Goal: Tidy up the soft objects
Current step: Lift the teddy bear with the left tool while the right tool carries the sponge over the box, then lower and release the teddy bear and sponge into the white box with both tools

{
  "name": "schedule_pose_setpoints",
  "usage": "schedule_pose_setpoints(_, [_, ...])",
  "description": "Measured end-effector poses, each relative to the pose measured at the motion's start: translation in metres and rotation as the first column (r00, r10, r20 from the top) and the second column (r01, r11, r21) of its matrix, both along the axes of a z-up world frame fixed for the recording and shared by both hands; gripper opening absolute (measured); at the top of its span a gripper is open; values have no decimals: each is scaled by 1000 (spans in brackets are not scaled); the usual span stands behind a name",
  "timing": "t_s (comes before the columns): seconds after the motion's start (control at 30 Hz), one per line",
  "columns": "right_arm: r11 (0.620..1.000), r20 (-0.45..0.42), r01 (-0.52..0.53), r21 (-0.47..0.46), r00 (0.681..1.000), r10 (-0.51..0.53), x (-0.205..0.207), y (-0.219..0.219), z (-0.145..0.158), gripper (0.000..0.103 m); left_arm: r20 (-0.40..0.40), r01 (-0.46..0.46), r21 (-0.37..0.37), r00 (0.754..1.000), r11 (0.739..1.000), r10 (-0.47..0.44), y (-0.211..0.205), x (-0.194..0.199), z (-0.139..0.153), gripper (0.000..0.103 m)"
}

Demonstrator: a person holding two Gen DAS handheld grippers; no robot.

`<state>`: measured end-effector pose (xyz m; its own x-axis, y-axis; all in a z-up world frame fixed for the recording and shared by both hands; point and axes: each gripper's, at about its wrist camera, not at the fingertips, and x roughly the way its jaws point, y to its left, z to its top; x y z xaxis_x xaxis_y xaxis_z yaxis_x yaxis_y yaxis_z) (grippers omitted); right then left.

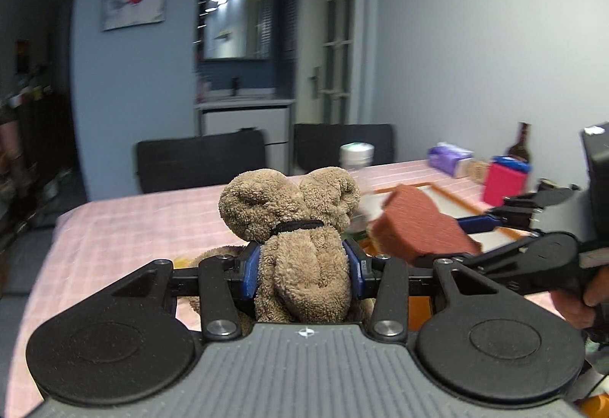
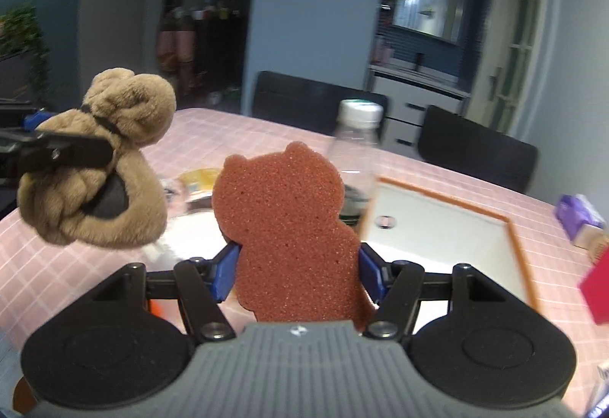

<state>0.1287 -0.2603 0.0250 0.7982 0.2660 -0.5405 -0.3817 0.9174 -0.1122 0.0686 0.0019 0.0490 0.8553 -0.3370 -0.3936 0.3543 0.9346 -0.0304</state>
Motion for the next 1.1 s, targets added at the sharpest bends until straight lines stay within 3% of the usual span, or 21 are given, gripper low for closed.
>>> schedule_pose_setpoints(0.27, [984,-84,177,-2,981,-176,19,-69,13,64,15,209,44,978,977,-210,-82,22,8,50])
schedule_pose_setpoints(0.57, [961,-203,276,-6,941,-271,69,-142,-16,64,-94,311,150,950,939,-299,-175,73,-11,50])
schedule_pose_setpoints(0.77, [948,-299,309,77,914,-274,116,-161,-31,64,-168,294,288,952,911,-254,-216,108,-40,51])
schedule_pose_setpoints(1.1, [950,-371,301,86,894,-250,181,-158,-60,65,-208,233,467,967,853,-150,-245,148,-69,51])
